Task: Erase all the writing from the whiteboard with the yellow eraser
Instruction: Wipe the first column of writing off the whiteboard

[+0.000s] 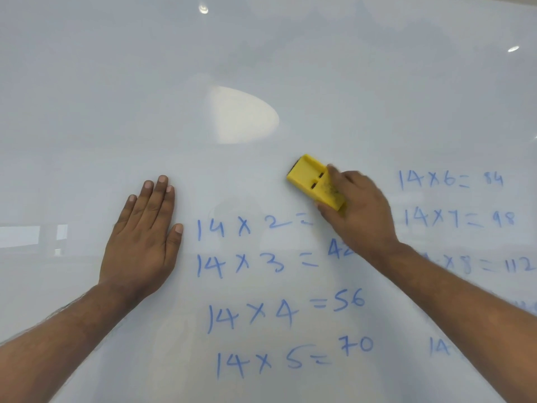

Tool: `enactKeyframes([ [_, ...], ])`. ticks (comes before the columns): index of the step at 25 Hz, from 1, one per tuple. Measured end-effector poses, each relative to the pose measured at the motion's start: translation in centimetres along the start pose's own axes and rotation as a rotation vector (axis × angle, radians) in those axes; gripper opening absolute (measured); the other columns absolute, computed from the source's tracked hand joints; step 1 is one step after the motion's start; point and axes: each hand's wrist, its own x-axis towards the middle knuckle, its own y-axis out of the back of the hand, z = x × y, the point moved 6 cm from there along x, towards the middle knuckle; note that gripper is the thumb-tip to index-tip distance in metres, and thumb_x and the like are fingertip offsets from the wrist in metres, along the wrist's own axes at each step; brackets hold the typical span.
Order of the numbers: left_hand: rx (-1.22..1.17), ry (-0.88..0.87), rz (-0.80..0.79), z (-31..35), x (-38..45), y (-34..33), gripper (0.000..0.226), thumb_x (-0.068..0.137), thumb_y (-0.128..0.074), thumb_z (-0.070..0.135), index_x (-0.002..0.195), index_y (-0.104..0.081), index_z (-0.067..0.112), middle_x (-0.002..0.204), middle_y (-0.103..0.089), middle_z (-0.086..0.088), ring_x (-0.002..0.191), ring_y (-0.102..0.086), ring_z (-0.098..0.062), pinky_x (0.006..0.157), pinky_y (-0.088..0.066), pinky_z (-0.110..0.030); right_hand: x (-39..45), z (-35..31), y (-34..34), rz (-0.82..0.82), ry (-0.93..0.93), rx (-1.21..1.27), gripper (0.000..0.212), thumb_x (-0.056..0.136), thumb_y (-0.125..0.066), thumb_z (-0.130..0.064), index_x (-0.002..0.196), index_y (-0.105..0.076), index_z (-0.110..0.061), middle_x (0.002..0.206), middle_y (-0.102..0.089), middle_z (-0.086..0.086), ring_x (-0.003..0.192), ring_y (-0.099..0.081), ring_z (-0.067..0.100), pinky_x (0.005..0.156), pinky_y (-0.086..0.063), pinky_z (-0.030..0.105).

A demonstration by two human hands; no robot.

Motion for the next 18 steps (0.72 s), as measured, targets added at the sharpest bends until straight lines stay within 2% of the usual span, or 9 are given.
enactKeyframes([
  [3, -0.003, -0.004, -0.003, 0.0, -0.2, 0.0, 0.064, 0.105, -0.022, 0.038, 0.162, -0.01, 0.011, 0.172, -0.007, -0.003, 0.159, -0.004, -0.018, 0.129, -0.002, -0.035, -2.9, -2.6, -1.1, -0.098, 0.25, -0.017, 0.06, 0.087, -0.063, -0.036, 0.138, -0.049, -0.01, 0.109, -0.061, 0.009, 0.089, -0.057, 0.03, 0.074, -0.047, 0.038],
  [6, -0.001, -0.006, -0.001, 0.1, -0.4, 0.0, 0.064, 0.105, -0.022, 0.037, 0.162, -0.011, 0.01, 0.172, -0.008, -0.003, 0.159, -0.004, -0.018, 0.129, -0.003, -0.036, -4.2, -2.2, -0.8, -0.203, 0.415, -0.034, 0.057, 0.09, -0.061, -0.039, 0.138, -0.05, -0.011, 0.109, -0.062, 0.007, 0.09, -0.058, 0.028, 0.074, -0.046, 0.037],
  [8, 0.0, -0.004, 0.005, 0.1, -0.5, 0.0, 0.064, 0.105, -0.022, 0.037, 0.162, -0.012, 0.009, 0.172, -0.009, -0.004, 0.159, -0.005, -0.018, 0.129, -0.004, -0.037, -3.5, -1.2, -0.2, -0.2, 0.38, -0.043, 0.056, 0.088, -0.061, -0.039, 0.137, -0.051, -0.013, 0.106, -0.061, 0.007, 0.089, -0.057, 0.028, 0.073, -0.045, 0.036],
  [11, 0.006, -0.002, 0.011, 0.0, -0.6, -0.1, 0.064, 0.105, -0.022, 0.037, 0.162, -0.012, 0.008, 0.172, -0.009, -0.004, 0.159, -0.005, -0.019, 0.129, -0.005, -0.038, -1.1, -1.1, -0.1, -0.104, 0.17, 0.019, 0.06, 0.081, -0.064, -0.035, 0.135, -0.052, -0.011, 0.1, -0.057, 0.009, 0.086, -0.054, 0.031, 0.073, -0.046, 0.04],
  [13, 0.004, -0.002, 0.016, 0.1, -0.6, -0.1, 0.064, 0.105, -0.022, 0.036, 0.162, -0.012, 0.008, 0.172, -0.009, -0.004, 0.159, -0.005, -0.019, 0.129, -0.005, -0.038, -0.2, -2.7, -0.8, -0.067, 0.118, 0.059, 0.062, 0.079, -0.065, -0.033, 0.135, -0.053, -0.009, 0.1, -0.057, 0.012, 0.087, -0.054, 0.033, 0.075, -0.046, 0.042],
  [18, 0.004, -0.01, 0.029, -0.1, -1.1, -0.2, 0.064, 0.105, -0.023, 0.036, 0.162, -0.014, 0.008, 0.172, -0.01, -0.004, 0.159, -0.006, -0.019, 0.129, -0.005, -0.038, -2.9, -5.7, -2.5, -0.187, 0.366, 0.064, 0.058, 0.086, -0.064, -0.035, 0.137, -0.05, -0.013, 0.101, -0.058, 0.008, 0.085, -0.054, 0.029, 0.073, -0.043, 0.038],
])
